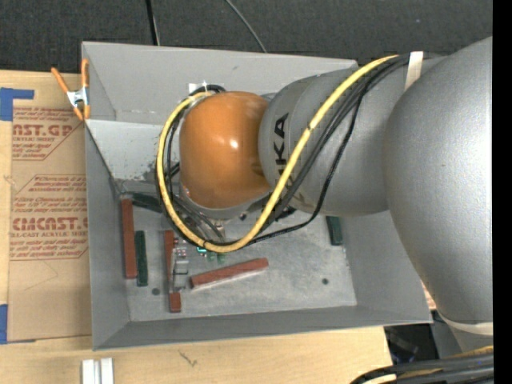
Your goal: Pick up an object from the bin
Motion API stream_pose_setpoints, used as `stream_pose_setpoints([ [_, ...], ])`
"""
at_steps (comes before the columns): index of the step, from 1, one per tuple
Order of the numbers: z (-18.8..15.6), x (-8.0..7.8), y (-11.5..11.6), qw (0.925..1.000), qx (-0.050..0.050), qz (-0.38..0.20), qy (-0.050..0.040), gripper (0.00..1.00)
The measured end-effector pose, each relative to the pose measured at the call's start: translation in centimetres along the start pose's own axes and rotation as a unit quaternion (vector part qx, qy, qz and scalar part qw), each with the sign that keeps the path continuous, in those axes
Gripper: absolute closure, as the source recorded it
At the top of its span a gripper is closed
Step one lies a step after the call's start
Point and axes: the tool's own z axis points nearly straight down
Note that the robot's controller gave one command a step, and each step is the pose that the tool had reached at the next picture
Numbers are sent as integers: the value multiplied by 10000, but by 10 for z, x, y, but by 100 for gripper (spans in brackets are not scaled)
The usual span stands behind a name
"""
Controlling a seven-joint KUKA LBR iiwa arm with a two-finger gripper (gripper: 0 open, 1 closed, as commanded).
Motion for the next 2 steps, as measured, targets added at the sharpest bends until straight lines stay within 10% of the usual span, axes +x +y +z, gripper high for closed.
stream_pose_setpoints([
  [1, -4, -2, -1, 10000, -9, 12, -35, 0],
  [2, 33, 0, -55, 9999, -12, -151, -52, 0],
])
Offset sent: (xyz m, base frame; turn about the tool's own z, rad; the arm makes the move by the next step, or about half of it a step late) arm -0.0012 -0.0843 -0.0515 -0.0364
